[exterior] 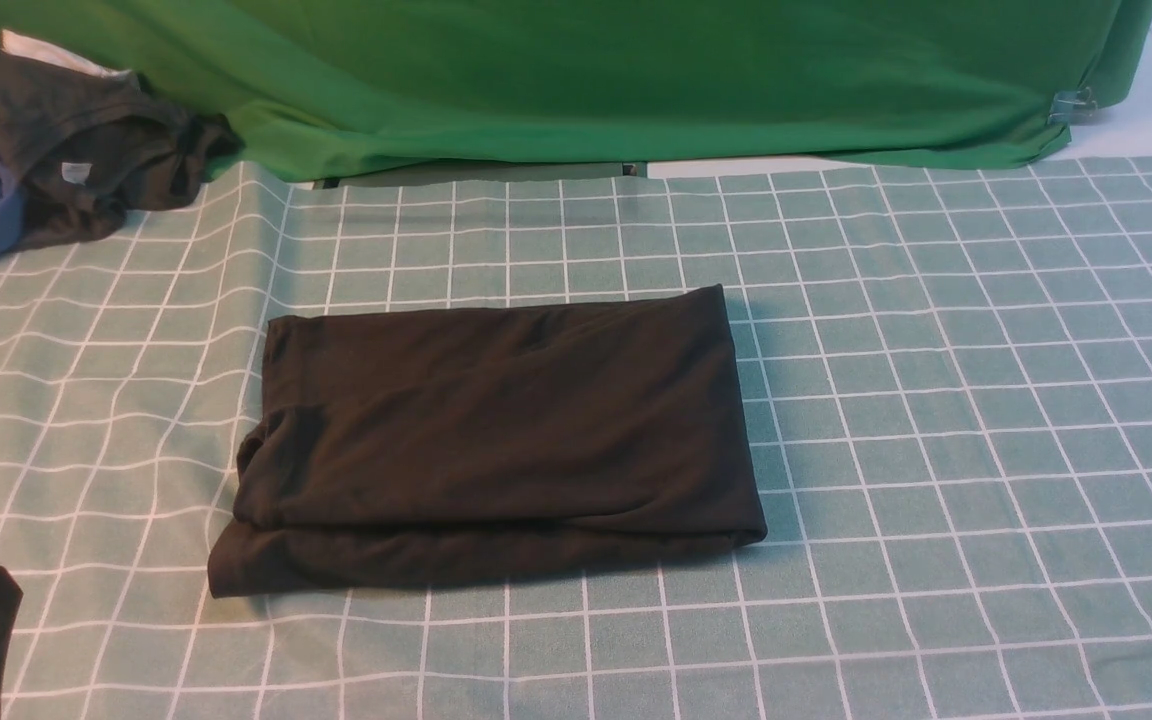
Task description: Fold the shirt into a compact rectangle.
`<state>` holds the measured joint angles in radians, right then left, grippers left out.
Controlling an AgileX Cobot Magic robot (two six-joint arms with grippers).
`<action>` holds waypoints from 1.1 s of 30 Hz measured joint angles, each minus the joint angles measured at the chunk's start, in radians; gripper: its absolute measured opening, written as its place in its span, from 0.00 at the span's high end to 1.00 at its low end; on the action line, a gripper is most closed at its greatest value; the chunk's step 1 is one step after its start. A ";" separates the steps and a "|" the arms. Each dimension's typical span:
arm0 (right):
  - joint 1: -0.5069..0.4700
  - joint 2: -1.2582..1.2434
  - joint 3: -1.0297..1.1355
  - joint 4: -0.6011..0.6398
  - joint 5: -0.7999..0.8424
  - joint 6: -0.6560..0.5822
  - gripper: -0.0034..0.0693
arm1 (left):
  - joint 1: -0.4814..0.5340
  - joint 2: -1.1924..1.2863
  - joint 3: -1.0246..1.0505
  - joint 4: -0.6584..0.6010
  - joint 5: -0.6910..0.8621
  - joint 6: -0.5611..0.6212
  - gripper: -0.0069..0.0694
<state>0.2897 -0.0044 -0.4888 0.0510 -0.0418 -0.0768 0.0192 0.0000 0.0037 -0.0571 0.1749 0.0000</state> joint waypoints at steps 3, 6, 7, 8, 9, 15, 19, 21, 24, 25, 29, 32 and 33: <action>0.000 0.000 0.000 0.000 0.000 0.000 0.63 | 0.000 0.000 0.000 -0.004 0.000 0.000 0.89; 0.000 0.000 0.000 0.000 0.000 0.000 0.63 | 0.000 0.000 0.000 -0.004 0.000 0.000 0.89; 0.000 0.000 0.000 0.000 0.000 0.000 0.63 | 0.000 0.000 0.000 -0.005 0.000 0.007 0.89; 0.000 0.000 0.000 0.000 0.000 0.000 0.63 | 0.000 0.000 0.000 -0.005 0.000 0.008 0.89; 0.000 0.000 0.000 0.000 0.000 0.000 0.63 | 0.000 0.000 0.000 -0.007 0.000 0.008 0.89; 0.000 0.000 0.000 0.000 0.000 0.000 0.63 | 0.000 0.000 0.000 -0.007 0.000 0.008 0.89; 0.000 0.000 0.000 0.000 0.000 0.000 0.63 | 0.000 0.000 0.000 -0.007 0.000 0.008 0.89; 0.000 0.000 0.000 0.000 0.000 0.000 0.63 | 0.000 0.000 0.000 -0.007 0.000 0.008 0.89; 0.000 0.000 0.000 0.000 0.000 -0.001 0.63 | 0.000 0.000 0.000 -0.007 0.000 0.008 0.89; 0.000 0.000 0.000 0.000 0.000 -0.007 0.63 | 0.000 0.000 0.000 -0.007 0.000 0.008 0.89; 0.000 0.000 0.000 0.000 0.000 -0.018 0.63 | 0.000 0.000 0.000 -0.008 0.000 0.008 0.89; 0.000 0.000 0.000 0.000 0.000 -0.022 0.63 | 0.000 0.000 0.000 -0.009 0.001 0.006 0.89; 0.000 0.000 0.000 0.000 0.001 -0.025 0.63 | 0.000 0.000 0.000 -0.010 0.001 0.006 0.89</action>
<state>0.2897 -0.0044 -0.4888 0.0510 -0.0406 -0.1013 0.0192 0.0000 0.0037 -0.0675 0.1757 0.0062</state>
